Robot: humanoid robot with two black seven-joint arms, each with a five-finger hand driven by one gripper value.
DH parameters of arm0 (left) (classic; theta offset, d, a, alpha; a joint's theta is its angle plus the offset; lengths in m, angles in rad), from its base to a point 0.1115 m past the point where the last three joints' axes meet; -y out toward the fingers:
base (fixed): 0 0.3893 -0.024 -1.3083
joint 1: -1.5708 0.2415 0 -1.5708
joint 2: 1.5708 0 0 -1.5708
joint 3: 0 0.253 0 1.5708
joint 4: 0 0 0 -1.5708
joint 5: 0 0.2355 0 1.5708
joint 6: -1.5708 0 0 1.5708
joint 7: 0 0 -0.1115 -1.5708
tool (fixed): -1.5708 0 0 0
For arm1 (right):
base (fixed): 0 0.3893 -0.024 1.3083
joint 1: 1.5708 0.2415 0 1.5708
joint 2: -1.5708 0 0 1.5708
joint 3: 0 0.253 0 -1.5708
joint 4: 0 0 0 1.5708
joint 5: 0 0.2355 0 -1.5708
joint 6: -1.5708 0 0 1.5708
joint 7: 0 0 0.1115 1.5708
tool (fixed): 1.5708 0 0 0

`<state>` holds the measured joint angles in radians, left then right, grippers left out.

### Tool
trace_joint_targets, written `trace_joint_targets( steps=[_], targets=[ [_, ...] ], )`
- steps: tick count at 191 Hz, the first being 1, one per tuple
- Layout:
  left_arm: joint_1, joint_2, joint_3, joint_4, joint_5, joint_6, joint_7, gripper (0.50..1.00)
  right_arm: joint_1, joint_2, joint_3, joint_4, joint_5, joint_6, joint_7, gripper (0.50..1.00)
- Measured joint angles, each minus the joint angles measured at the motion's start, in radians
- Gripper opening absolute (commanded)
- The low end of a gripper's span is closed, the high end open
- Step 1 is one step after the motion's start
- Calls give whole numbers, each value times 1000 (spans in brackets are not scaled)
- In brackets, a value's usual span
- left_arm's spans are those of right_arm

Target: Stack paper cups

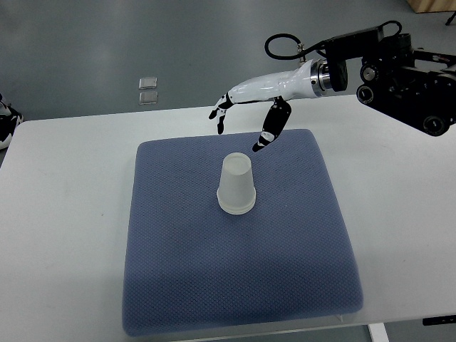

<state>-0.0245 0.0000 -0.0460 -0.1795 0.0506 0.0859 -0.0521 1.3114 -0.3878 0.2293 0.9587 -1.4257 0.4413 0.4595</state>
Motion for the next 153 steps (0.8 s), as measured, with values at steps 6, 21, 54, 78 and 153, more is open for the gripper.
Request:
trace_joint_targets(
  steps=[6,21,54,78,153],
  targets=[
    [0,0,0,0,0,0,0,1000,-7,0,15,-13,10,0,-1,907],
    [0,0,0,0,0,0,0,1000,-16,0,42,-58,72,0,-2,907],
    [0,0,0,0,0,0,0,1000,-20,5,59,-171,324,-5,-3,907],
    [0,0,0,0,0,0,0,1000,-29,7,60,-242,575,-38,-4,907],
    [0,0,0,0,0,0,0,1000,-117,39,56,-330,1328,-331,-86,907]
  ],
)
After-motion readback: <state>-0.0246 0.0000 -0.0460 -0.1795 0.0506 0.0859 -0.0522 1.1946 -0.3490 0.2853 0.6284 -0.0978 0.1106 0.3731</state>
